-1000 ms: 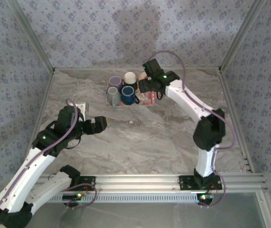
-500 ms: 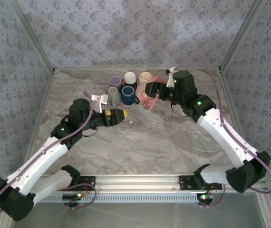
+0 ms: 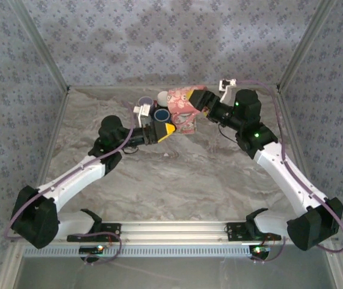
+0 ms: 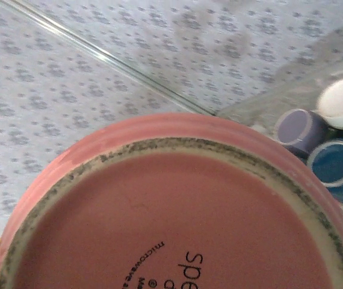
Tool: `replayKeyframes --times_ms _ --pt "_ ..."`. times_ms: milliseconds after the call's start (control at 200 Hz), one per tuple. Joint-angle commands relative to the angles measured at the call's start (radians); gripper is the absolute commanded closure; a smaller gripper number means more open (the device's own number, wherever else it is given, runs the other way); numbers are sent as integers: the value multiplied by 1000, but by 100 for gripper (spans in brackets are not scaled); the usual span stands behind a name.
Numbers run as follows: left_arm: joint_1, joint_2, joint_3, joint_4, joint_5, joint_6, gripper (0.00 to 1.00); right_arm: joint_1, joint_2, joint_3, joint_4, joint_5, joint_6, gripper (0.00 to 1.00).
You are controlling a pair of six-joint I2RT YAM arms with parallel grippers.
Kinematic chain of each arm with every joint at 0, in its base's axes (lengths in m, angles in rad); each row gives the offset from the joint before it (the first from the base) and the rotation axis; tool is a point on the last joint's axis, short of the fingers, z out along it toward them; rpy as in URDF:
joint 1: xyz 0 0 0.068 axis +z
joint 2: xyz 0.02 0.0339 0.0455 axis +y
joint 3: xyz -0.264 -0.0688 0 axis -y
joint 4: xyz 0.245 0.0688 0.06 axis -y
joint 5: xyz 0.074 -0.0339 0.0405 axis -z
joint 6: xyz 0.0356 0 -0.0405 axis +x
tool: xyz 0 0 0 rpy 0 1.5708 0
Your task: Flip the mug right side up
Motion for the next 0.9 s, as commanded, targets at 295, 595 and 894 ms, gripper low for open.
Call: replayKeyframes --times_ms 295,595,894 --pt "48 78 30 536 37 -316 31 19 -23 -61 471 -82 251 43" --pt "37 136 55 652 49 -412 43 44 -20 -88 508 -77 263 43" --pt "20 145 79 653 61 -421 62 67 -9 -135 561 -73 256 43"
